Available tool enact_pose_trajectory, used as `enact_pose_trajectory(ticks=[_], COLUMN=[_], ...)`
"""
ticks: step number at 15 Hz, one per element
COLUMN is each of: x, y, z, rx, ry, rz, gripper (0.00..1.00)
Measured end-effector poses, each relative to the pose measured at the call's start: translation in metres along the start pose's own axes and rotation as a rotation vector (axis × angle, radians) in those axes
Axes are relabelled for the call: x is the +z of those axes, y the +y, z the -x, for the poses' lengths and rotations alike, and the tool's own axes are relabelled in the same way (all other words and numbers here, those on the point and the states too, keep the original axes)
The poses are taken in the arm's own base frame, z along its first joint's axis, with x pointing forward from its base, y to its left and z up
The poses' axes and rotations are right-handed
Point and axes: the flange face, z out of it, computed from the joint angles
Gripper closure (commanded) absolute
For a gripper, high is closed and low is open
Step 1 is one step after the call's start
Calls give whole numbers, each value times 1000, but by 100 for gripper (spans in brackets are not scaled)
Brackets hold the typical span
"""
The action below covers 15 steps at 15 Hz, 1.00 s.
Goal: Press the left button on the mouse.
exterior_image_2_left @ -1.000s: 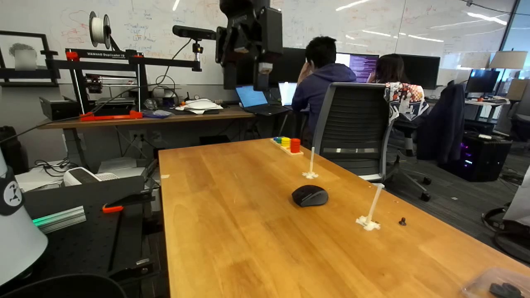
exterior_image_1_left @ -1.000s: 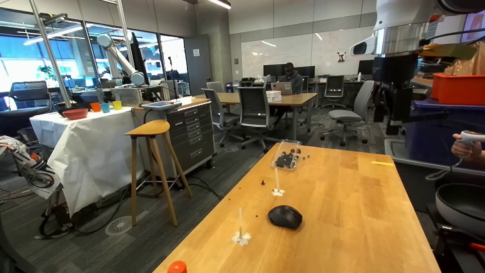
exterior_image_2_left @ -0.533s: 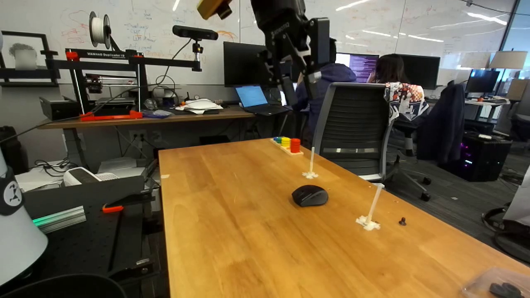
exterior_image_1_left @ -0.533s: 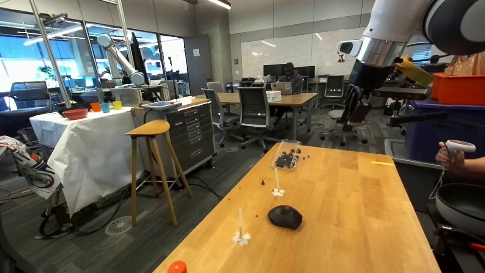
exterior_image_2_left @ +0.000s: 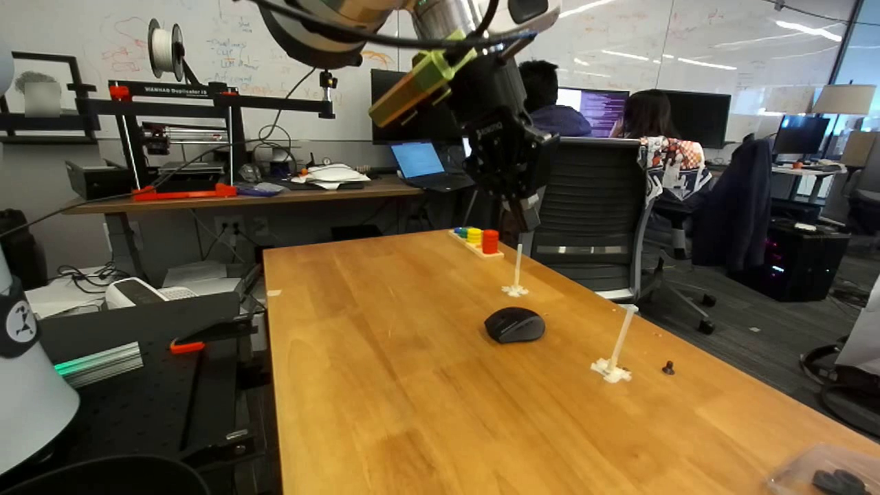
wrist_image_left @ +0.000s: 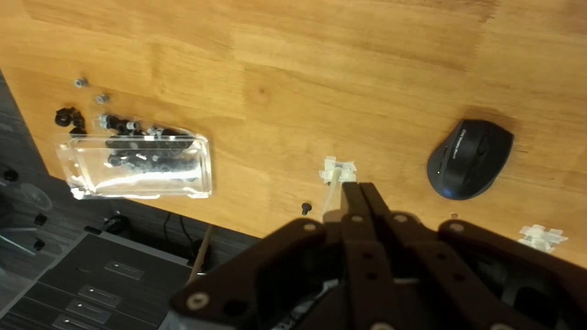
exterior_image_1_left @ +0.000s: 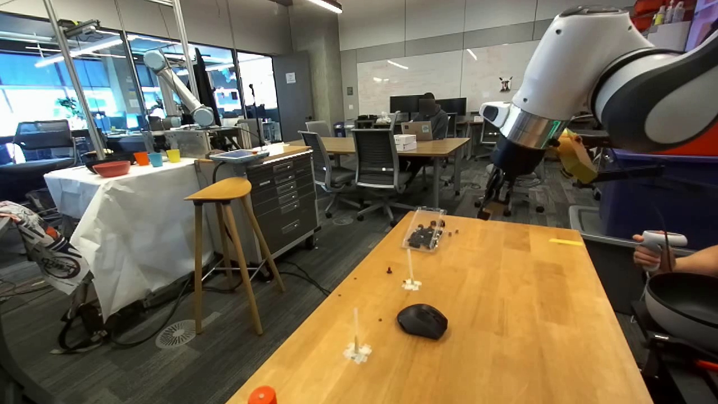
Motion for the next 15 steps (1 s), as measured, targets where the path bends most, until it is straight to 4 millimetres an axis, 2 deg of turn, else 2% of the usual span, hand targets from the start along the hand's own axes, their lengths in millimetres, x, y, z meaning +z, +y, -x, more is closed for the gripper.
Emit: enact_pose_trajectory(ticks=[8,15], x=[66,102], y=[-44,-89], z=[-11,-35], rx=[10,-77], ry=[-58,-74], rz=[-53,-79], gripper=[91,91])
